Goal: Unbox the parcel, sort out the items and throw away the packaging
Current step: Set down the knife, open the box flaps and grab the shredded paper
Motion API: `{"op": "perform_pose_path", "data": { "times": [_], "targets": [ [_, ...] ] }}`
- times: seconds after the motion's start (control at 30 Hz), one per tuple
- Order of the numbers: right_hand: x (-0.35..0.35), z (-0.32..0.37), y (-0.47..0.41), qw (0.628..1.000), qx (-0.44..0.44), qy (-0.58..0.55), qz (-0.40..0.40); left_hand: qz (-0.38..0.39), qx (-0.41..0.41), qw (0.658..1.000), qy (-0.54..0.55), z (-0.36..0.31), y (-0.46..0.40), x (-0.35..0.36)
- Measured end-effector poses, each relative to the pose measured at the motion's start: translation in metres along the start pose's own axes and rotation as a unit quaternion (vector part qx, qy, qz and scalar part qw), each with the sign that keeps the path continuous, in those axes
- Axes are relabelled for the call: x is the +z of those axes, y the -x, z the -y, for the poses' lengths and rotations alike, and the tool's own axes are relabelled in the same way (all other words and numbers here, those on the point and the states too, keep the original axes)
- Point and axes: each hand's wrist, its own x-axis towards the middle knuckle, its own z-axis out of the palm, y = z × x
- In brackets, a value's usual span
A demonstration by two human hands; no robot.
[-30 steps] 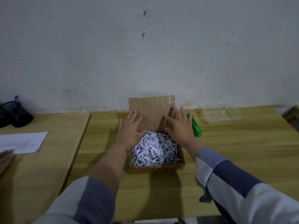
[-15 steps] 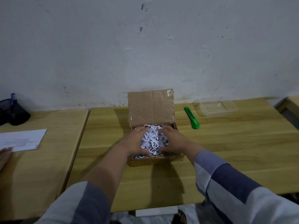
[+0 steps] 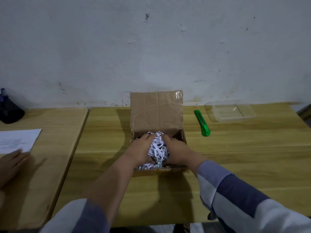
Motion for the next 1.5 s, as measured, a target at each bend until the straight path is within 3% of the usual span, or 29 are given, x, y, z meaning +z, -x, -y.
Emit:
{"op": "perform_pose_path", "data": {
  "times": [0.5,0.67,0.87,1.2,1.5],
  "targets": [
    [-0.002,0.007,0.008,0.995,0.015,-0.085,-0.057,-0.103,-0.007,0.976,0.191,-0.008,0.011,0.001],
    [-0.022,0.013,0.02,0.993,0.004,-0.081,-0.082,-0.12,0.024,0.967,0.223,-0.013,0.016,-0.015],
    [-0.06,0.006,0.045,0.983,0.02,-0.109,-0.146,-0.133,0.06,0.972,0.186,-0.046,0.003,-0.049],
    [-0.107,-0.091,0.121,0.97,0.061,-0.1,-0.214,-0.14,0.152,0.962,0.18,-0.167,-0.045,-0.044],
    [-0.089,-0.224,0.181,0.972,0.065,-0.139,-0.178,-0.102,0.11,0.971,0.184,-0.28,-0.096,0.046]
  ]
}}
